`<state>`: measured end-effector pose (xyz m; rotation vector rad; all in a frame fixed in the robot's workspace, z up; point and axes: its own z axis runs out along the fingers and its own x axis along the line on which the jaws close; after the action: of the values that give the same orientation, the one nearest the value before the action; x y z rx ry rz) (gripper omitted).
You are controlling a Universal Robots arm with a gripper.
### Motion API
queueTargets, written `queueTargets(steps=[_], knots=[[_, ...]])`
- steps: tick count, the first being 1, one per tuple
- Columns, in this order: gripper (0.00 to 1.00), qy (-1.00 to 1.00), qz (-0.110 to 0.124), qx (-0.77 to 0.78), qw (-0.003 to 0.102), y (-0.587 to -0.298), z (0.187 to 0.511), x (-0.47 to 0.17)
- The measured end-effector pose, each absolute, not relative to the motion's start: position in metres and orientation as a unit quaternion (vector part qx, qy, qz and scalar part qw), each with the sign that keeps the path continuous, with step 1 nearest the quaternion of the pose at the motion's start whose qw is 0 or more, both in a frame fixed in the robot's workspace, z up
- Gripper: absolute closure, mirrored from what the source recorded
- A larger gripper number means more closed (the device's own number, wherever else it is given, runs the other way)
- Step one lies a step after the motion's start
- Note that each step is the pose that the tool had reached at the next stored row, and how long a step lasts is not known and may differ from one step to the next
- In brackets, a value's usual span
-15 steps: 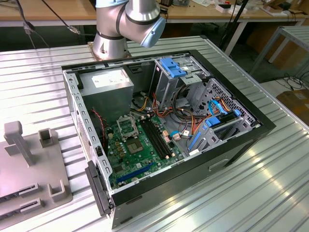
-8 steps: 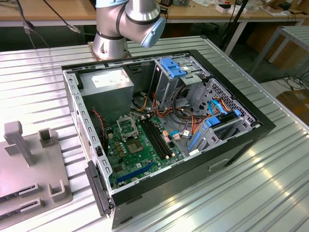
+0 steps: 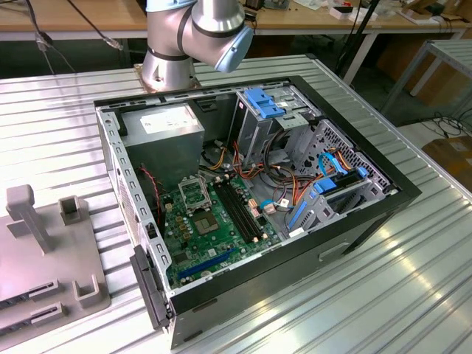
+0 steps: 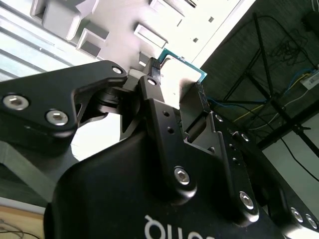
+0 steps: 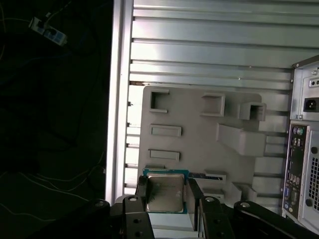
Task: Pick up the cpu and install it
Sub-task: 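Pick up the cpu and move it towards the insertion slot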
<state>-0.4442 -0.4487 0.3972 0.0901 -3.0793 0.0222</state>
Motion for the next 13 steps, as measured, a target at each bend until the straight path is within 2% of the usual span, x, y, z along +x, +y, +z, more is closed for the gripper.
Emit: queueTargets(steps=[13], knots=[[0.59, -0.999, 0.007, 0.029, 0.037, -0.449, 0.401, -0.418]])
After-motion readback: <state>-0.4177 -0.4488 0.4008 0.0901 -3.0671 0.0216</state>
